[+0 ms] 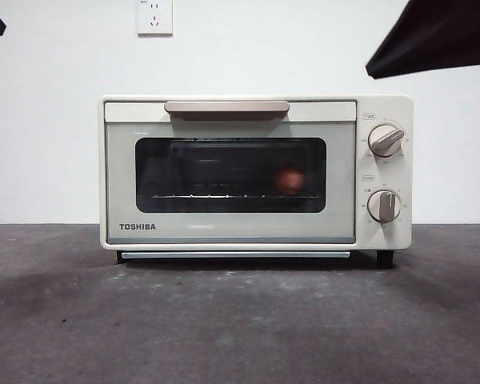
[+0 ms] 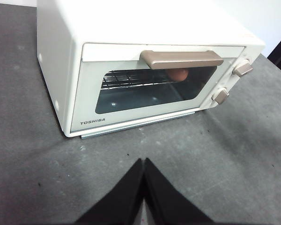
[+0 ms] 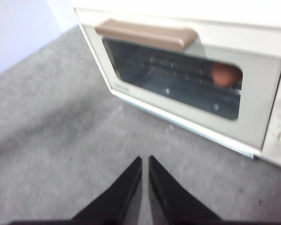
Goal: Eggoven
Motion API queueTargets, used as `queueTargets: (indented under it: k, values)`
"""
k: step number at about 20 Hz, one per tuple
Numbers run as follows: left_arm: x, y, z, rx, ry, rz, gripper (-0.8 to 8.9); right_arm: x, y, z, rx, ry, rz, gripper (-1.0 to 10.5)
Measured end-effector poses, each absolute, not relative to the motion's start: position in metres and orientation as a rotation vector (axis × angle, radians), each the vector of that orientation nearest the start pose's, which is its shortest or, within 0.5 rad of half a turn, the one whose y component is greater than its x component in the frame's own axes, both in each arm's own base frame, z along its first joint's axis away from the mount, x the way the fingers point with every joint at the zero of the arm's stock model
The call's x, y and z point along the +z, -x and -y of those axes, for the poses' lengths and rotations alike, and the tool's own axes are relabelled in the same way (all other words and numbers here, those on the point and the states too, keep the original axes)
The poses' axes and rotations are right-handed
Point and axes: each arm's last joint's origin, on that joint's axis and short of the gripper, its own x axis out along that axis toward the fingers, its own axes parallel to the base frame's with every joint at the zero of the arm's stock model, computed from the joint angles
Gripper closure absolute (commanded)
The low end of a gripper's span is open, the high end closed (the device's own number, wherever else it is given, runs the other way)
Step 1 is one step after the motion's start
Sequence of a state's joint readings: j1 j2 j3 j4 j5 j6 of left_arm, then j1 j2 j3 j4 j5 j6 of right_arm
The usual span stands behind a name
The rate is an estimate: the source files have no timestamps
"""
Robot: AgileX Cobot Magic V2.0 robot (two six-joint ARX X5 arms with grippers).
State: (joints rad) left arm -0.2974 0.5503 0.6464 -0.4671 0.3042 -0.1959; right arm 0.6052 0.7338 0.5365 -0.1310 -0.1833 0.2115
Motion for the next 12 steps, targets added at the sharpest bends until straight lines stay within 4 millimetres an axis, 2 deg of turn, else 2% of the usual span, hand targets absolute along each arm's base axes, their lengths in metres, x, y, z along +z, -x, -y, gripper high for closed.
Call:
queueTargets:
  k: [12]
  values:
    - [0.2901,-0.1141,0.0440,-0.557,0.182,-0.432,8.06,0.2629,-0.1349,-0.1000,0.754,-0.108,-0.368,9.4]
